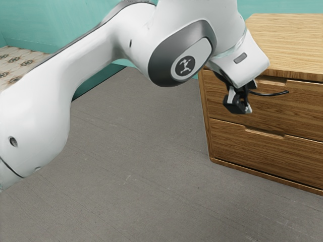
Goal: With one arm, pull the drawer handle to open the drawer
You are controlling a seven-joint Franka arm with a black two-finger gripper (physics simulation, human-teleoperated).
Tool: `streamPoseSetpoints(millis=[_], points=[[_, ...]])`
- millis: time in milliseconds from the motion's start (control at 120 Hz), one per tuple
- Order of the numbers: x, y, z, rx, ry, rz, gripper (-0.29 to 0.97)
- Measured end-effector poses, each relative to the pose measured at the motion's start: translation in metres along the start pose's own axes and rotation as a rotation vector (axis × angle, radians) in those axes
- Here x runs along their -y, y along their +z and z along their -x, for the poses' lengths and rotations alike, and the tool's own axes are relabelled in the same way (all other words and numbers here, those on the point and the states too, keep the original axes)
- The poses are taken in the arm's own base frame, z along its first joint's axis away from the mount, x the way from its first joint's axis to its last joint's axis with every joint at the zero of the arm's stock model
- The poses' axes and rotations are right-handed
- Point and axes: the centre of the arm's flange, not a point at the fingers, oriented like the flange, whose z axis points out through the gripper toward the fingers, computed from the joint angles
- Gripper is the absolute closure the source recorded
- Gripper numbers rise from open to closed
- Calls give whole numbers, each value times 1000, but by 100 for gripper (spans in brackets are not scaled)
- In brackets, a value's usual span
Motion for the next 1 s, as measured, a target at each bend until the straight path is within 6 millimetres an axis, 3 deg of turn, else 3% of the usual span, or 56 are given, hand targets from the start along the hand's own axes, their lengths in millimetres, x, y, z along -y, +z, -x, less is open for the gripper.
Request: streamPoseSetpoints(millis=[650,1000], points=[[2,8,-12,-42,45,-32,34],[3,11,-13,-47,57,-32,43]])
